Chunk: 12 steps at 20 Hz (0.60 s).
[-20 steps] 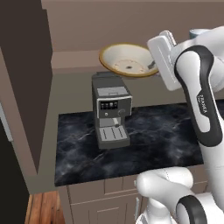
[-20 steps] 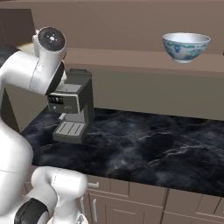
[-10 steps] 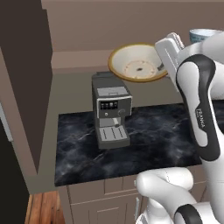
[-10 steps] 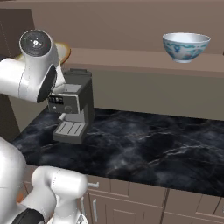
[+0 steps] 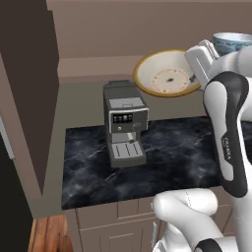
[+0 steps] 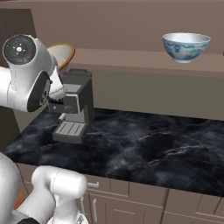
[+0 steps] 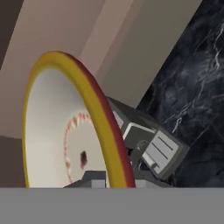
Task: Move the bowls from the cabinet to the plates on the dining table.
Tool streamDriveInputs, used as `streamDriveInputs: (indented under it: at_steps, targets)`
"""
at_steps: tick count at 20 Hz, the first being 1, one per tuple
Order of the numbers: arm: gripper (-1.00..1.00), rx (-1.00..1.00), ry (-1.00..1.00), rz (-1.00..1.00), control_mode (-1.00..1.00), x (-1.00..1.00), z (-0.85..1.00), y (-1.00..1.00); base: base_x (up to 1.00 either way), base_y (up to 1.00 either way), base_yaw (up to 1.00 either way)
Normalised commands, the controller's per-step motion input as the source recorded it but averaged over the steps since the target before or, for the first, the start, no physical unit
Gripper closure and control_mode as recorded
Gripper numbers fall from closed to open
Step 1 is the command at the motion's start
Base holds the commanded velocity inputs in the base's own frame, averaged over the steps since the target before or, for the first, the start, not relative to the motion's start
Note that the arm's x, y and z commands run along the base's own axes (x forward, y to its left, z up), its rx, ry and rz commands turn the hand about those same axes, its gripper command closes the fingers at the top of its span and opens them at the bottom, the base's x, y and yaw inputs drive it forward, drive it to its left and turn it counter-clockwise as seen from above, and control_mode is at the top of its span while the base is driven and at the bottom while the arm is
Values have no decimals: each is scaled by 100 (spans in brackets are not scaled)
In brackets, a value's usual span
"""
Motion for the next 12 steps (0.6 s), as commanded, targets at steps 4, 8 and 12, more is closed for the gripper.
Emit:
streamDriveInputs:
  at_steps: [4,8,12]
  targets:
    - [100,4,-2,-4,-100,-49,20,-26,0,0,0]
    - [100,16,2,-5,-100,-46,25,-23,0,0,0]
    - [100,19,6,-8,-100,-45,20,-13,0,0,0]
